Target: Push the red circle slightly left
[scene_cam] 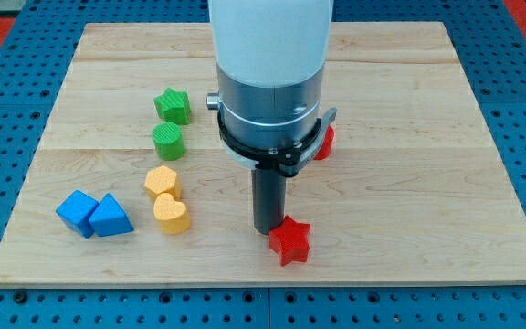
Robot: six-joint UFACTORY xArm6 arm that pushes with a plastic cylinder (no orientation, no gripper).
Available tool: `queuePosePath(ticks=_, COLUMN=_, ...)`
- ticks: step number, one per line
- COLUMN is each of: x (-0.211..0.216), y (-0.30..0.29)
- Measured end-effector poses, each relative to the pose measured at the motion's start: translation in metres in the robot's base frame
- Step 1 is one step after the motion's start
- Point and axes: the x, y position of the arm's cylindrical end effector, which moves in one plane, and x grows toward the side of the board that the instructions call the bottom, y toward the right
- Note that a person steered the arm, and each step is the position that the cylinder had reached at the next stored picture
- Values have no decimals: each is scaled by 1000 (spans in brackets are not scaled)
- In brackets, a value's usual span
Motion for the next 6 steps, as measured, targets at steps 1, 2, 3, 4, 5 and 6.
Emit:
queuePosePath(ticks=1, x=-8, y=17)
queuePosePath(ticks=2, x=-8, y=79)
queuePosePath(ticks=3, x=-29, y=130)
queuePosePath(ticks=4, x=-82, y=166)
queuePosePath(ticks=5, x=-139, y=161)
queuePosePath(ticks=6, x=-136, y=89)
